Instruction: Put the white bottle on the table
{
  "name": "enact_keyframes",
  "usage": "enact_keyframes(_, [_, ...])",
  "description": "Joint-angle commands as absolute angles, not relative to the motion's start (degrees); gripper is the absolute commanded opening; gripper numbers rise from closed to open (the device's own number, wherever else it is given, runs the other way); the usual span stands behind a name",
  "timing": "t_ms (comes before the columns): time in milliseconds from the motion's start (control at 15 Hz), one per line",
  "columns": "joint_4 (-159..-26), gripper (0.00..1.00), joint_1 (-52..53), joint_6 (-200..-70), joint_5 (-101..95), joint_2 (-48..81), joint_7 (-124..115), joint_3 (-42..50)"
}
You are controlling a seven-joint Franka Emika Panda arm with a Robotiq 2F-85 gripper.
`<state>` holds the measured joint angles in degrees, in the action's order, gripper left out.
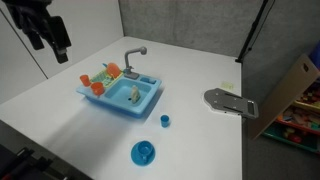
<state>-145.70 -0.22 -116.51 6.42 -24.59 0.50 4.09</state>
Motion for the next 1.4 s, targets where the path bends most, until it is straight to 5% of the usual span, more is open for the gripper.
enact_keyframes(0, [-144.85,1.0,-0.8,-116.26,6.16,-24.13,0.37,3.28])
enact_keyframes(1333, [-133.4,1.0,-1.82,-122.49,-0.24,-10.88,-6.39,0.84])
